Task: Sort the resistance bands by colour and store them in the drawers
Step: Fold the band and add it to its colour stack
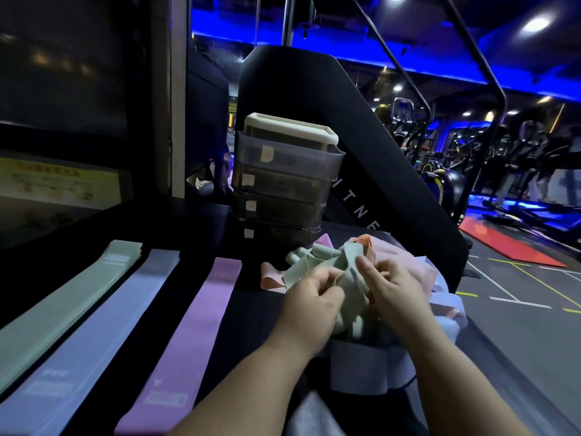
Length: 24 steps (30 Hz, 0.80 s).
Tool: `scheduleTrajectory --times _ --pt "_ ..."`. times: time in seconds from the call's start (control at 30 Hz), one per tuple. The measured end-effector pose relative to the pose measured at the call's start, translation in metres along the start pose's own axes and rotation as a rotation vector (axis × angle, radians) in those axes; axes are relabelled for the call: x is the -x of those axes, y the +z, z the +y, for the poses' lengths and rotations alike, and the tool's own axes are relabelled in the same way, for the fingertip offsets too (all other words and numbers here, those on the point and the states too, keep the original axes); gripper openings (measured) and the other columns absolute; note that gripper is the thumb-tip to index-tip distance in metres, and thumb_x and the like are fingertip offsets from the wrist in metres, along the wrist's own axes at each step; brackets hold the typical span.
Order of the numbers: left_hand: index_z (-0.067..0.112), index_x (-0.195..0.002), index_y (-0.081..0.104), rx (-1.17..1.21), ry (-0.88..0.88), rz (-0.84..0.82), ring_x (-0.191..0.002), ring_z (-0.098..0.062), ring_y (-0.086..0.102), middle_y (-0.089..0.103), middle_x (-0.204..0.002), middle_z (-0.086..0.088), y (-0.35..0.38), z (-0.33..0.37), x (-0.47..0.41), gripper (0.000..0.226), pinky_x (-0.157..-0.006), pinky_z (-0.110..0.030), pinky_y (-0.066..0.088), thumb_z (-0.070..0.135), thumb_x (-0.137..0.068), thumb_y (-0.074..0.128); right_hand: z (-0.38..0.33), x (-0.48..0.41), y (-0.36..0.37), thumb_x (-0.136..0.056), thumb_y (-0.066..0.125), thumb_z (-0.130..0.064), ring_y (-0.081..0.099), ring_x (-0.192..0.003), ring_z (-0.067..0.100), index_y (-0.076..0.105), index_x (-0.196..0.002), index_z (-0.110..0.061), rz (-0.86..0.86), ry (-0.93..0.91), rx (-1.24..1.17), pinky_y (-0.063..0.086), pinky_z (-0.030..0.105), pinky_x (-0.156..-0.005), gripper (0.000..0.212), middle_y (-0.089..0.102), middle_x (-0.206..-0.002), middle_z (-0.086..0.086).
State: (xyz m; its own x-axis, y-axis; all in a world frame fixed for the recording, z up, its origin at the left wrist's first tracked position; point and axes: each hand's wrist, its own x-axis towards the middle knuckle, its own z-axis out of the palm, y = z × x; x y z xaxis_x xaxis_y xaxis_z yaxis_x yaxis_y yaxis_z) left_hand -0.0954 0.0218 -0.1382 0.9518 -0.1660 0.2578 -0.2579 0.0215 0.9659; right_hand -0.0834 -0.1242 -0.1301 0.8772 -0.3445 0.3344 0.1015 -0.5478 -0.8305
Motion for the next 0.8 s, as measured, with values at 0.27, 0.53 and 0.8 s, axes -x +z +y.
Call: scheduleTrajectory --times 0.27,0.53,0.8 --pt "0.023 -0.091 0.070 -0.097 0.023 -0.155 -0.077 -0.012 0.063 0.072 -0.086 -0.002 0.005 -0.008 0.002 0.030 -0.079 -0.028 0.053 0.031 -0.065 0.057 -0.010 0.003 -0.004 -0.087 0.069 -0.027 0.062 -0.067 0.022 0.070 -0.077 -0.009 -0.261 0.051 -0.452 0.050 0.034 -0.064 0.020 0.066 -0.071 0.012" --pt "0.018 -0.089 0.067 0.049 0.029 -0.005 -0.083 -0.011 0.068 0.073 -0.085 0.009 0.001 0.002 0.005 0.039 -0.077 -0.029 0.056 0.051 -0.072 0.079 -0.018 0.011 -0.007 -0.081 0.073 -0.023 0.068 -0.088 0.023 0.068 -0.098 -0.010 -0.321 -0.117 -0.592 0.055 0.035 -0.079 0.022 0.072 -0.088 0.009" --pt "0.015 -0.104 0.061 -0.033 0.115 0.137 -0.074 0.015 0.059 0.054 -0.078 0.025 -0.003 0.010 0.008 0.040 -0.076 -0.011 0.051 0.029 -0.073 0.084 -0.020 0.012 -0.009 -0.089 0.064 -0.028 0.067 -0.089 0.022 0.076 -0.095 -0.016 -0.431 -0.157 -0.569 0.055 0.034 -0.080 0.017 0.071 -0.092 0.013"
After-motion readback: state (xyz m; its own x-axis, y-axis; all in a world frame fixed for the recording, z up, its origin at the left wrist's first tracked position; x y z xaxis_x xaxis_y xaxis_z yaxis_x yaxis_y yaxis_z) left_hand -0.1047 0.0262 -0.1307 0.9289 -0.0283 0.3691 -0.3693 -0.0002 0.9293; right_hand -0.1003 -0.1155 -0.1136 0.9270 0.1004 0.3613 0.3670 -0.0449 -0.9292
